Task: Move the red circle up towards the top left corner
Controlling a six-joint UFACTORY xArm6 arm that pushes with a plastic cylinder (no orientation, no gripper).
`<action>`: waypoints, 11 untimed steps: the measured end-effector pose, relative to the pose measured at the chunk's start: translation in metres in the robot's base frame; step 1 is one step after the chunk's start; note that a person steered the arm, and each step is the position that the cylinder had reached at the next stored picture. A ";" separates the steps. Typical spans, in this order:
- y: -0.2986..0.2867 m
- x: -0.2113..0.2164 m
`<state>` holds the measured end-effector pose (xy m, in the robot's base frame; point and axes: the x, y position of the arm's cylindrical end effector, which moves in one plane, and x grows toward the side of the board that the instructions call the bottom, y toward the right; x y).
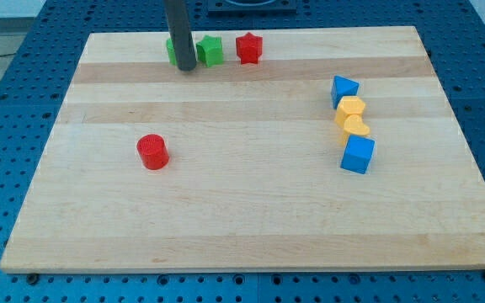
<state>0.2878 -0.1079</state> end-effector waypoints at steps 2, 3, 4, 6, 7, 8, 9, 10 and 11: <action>0.047 0.078; 0.047 0.142; 0.044 0.194; -0.021 0.201; -0.054 0.195; -0.078 0.180; -0.085 0.159; -0.078 0.131; -0.075 0.109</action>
